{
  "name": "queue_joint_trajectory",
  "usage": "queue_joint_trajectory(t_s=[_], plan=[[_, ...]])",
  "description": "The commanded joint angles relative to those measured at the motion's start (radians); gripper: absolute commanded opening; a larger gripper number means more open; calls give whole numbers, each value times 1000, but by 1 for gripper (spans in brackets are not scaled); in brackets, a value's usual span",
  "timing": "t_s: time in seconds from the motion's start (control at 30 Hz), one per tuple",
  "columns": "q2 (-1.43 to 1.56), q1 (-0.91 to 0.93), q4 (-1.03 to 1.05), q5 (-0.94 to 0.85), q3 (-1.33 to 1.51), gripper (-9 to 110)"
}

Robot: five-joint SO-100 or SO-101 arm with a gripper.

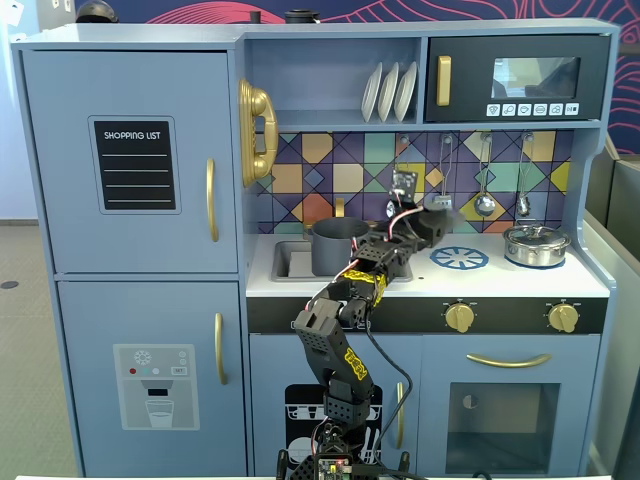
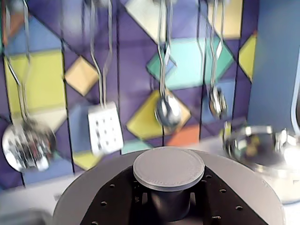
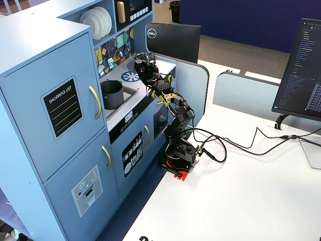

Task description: Take off the lid from the gray recipient and place it on the counter

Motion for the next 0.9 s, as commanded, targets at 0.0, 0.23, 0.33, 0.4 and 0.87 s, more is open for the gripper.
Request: queue_joint_trajectory(t_s=[0.0,0.23,0.33,0.4,0.87], plan=[[46,28,-97,6,51,0],[35,41,-190,5,186,0],[26,48,-198,12,204,0],[11,54,-215,14,212,0],[-75,84,-256,41,238,0]])
